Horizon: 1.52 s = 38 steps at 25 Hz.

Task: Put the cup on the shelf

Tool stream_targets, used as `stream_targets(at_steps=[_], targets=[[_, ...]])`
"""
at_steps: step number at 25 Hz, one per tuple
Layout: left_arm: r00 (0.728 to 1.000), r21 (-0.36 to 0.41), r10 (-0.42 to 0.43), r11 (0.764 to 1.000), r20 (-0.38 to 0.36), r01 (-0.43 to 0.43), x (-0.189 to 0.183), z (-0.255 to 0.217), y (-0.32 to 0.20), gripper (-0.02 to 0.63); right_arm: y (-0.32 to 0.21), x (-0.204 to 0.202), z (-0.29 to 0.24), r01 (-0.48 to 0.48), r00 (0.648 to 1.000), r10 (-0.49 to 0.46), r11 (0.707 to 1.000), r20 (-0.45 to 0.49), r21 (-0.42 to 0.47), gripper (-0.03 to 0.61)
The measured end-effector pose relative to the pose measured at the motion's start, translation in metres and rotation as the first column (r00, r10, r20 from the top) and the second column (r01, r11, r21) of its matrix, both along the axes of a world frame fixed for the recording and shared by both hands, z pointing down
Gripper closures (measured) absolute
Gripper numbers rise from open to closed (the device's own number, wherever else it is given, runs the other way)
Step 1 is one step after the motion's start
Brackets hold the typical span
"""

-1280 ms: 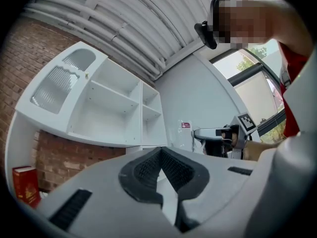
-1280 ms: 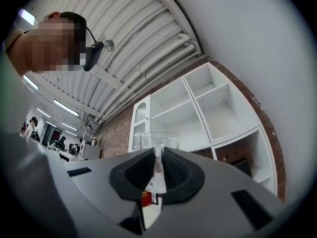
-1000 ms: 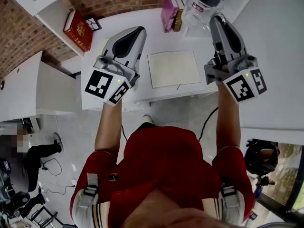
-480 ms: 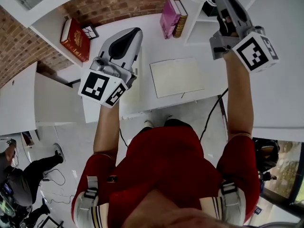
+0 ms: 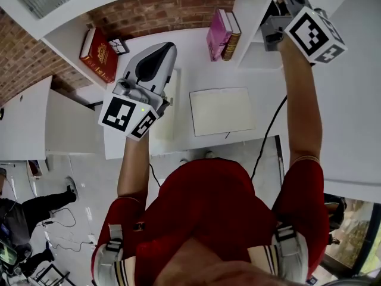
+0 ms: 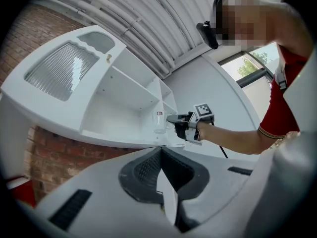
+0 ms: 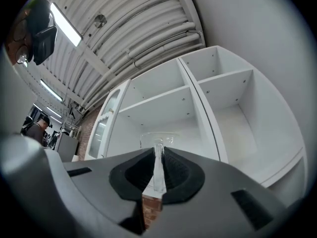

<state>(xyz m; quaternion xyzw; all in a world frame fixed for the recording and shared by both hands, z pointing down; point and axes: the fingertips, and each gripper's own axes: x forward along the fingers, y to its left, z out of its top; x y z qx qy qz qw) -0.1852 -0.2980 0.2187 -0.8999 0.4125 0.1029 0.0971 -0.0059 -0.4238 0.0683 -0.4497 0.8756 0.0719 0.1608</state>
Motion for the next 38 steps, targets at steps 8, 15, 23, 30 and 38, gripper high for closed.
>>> stream_targets(at_steps=[8, 15, 23, 30, 38], targets=[[0.999, 0.008, -0.032, 0.999, 0.006, 0.032, 0.005, -0.001, -0.019, 0.607, -0.053, -0.001, 0.01, -0.026, 0.999, 0.025, 0.999, -0.02, -0.04, 0.551], [0.999, 0.008, -0.044, 0.999, 0.002, 0.044, 0.001, 0.001, -0.028, 0.607, -0.078, -0.004, 0.019, -0.055, 0.998, 0.052, 0.996, -0.041, -0.073, 0.551], [0.999, 0.001, -0.051, 0.999, -0.004, 0.051, -0.004, 0.005, -0.032, 0.607, -0.093, -0.008, 0.027, -0.089, 0.995, 0.083, 0.99, -0.058, -0.107, 0.551], [0.998, -0.013, -0.058, 0.998, -0.008, 0.058, -0.011, 0.012, -0.035, 0.607, -0.104, -0.012, 0.03, -0.116, 0.99, 0.107, 0.988, -0.086, -0.102, 0.551], [0.997, -0.029, -0.07, 0.997, -0.012, 0.07, -0.018, 0.017, -0.039, 0.607, -0.108, -0.017, 0.029, -0.153, 0.982, 0.143, 0.986, -0.124, -0.071, 0.546]])
